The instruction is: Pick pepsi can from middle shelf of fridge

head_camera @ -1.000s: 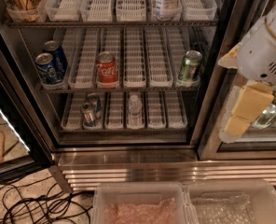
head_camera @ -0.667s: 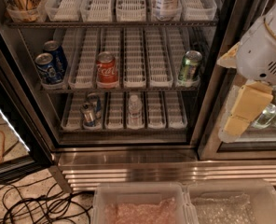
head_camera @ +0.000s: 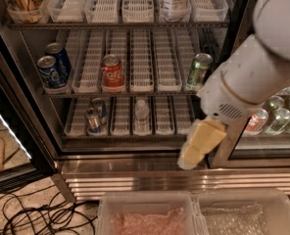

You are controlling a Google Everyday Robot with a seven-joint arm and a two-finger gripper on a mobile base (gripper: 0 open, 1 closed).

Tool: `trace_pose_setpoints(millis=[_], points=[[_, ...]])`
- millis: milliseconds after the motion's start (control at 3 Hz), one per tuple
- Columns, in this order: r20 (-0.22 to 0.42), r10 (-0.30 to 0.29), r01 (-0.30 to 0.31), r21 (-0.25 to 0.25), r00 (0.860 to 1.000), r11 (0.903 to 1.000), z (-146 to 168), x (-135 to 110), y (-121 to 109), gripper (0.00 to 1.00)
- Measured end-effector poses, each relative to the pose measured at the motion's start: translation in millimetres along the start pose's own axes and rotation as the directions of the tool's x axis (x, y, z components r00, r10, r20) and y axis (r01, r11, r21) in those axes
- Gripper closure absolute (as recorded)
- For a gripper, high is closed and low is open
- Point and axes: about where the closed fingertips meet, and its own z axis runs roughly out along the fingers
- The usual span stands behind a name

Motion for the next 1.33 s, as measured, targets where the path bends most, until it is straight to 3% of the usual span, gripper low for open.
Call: trace_pose_setpoints(millis=[333, 667, 1000, 1333], points=[[0.056, 0.124, -0.125, 0.025, 0.991, 0.9918, 44.6, -30.4, -7.9, 0.00], [0.086, 0.207, -0.211, 0.043, 0.975, 0.9766, 41.9, -36.0, -13.5, 0.00], [0.084, 0.206, -0.210, 0.041, 0.975, 0.9767, 41.9, -35.8, -13.0, 0.00], [0.132, 0.223, -0.230, 0.040, 0.966, 0.9724, 56.3, -48.2, -8.5, 0.00]])
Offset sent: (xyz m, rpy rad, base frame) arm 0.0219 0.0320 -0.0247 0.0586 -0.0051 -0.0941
